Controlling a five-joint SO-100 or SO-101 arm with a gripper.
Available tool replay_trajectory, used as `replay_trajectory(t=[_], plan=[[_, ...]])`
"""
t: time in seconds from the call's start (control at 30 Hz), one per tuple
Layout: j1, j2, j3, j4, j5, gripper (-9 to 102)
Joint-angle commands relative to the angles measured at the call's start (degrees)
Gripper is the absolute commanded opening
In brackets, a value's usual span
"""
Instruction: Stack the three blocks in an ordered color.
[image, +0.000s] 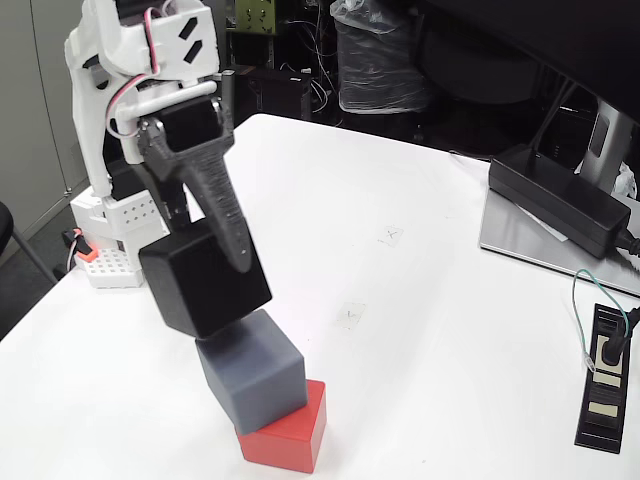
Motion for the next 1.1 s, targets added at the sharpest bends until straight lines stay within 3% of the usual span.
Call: replay_trajectory(t=[0.0,1.07], plan=[[1.3,1.6,0.4,0.1,-0.3,-1],[-2.3,1.2,0.5,-6.6,-0.1,-1]])
